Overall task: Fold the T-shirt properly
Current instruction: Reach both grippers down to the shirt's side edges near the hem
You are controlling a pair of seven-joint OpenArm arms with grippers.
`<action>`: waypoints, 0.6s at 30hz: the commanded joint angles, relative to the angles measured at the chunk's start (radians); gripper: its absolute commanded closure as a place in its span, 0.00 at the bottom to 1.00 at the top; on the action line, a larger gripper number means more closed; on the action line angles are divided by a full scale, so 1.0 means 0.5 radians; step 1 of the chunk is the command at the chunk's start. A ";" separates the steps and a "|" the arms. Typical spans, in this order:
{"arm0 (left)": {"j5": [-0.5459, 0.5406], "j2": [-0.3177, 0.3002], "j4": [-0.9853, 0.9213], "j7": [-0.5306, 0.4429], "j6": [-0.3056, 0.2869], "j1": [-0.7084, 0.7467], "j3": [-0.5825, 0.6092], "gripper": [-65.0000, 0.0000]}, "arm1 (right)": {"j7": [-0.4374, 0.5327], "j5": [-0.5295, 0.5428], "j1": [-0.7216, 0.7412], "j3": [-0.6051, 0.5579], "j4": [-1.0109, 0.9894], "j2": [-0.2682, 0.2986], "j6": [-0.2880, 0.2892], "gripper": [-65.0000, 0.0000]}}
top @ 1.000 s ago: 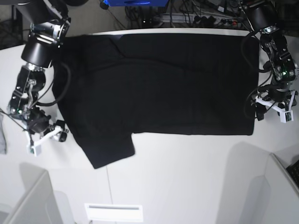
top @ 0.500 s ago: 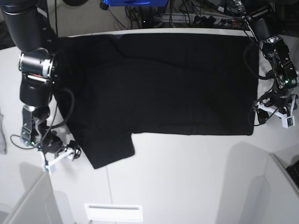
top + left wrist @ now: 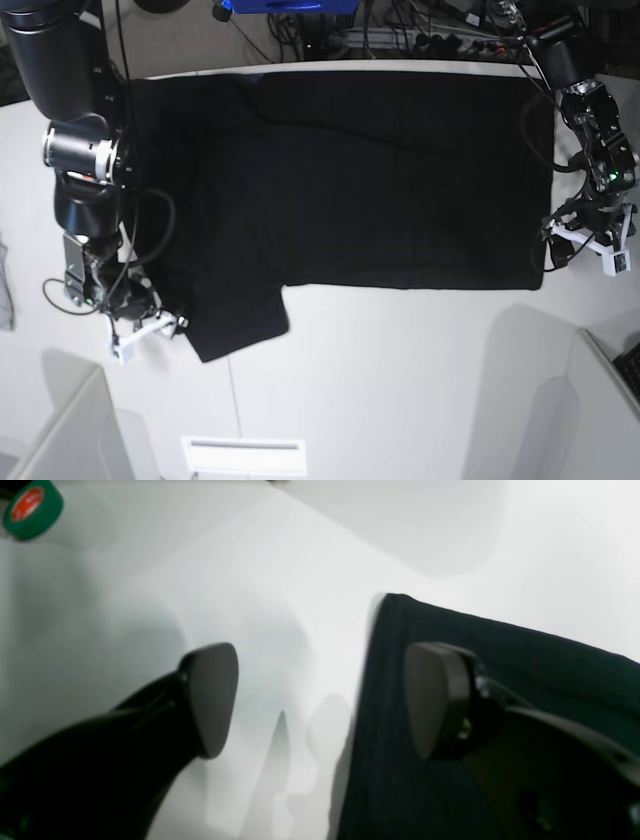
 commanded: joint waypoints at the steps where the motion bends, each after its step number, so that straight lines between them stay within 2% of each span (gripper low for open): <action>1: -0.015 -0.038 0.026 -0.040 -0.006 -0.028 -0.014 0.24 | -0.029 0.008 0.043 -0.002 0.024 0.005 -0.001 0.33; 7: -0.015 -0.038 -0.013 -0.040 -0.006 -0.025 -0.011 0.24 | -0.066 0.008 0.030 -0.002 0.024 -0.013 -0.001 0.34; 9: -0.015 -0.038 -0.035 -0.040 -0.006 -0.028 -0.011 0.24 | -0.066 0.008 0.030 -0.081 0.024 -0.023 -0.001 0.35; 12: -0.015 -0.038 -0.066 -0.040 -0.006 -0.040 -0.011 0.24 | -0.057 0.021 0.030 -0.229 0.024 -0.032 -0.001 0.47; 14: -0.015 -0.038 -0.069 -0.040 -0.006 -0.040 -0.011 0.24 | -0.057 0.024 0.021 -0.244 0.024 -0.035 -0.004 0.55; 18: -0.015 -0.038 -0.069 -0.040 -0.006 -0.046 -0.011 0.24 | 0.014 0.024 0.006 -0.250 0.024 -0.035 -0.013 0.58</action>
